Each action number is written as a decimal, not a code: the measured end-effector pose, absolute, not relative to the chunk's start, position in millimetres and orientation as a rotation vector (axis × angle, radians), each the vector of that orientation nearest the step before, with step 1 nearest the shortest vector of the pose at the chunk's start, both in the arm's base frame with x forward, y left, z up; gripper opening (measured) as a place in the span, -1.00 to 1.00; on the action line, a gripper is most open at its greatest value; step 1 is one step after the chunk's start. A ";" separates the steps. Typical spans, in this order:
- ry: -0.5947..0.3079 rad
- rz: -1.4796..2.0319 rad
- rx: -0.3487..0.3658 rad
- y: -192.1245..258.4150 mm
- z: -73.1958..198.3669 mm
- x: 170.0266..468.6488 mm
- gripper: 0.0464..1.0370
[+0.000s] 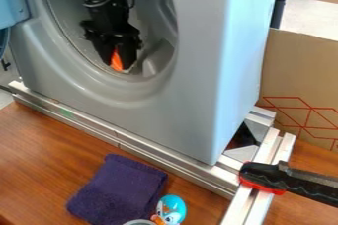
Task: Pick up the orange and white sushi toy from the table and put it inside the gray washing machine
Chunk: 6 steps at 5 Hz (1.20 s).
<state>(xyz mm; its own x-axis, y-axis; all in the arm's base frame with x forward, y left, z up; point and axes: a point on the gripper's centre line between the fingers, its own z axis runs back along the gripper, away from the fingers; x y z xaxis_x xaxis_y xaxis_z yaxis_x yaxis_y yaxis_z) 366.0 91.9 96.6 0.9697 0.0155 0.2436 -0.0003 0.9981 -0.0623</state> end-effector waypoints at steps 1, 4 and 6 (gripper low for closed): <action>-0.239 -0.002 -0.067 91.0 96.3 364.8 0.86; -0.097 0.004 0.007 52.6 114.3 301.3 0.93; 0.163 -0.081 0.092 -6.5 74.4 226.3 0.93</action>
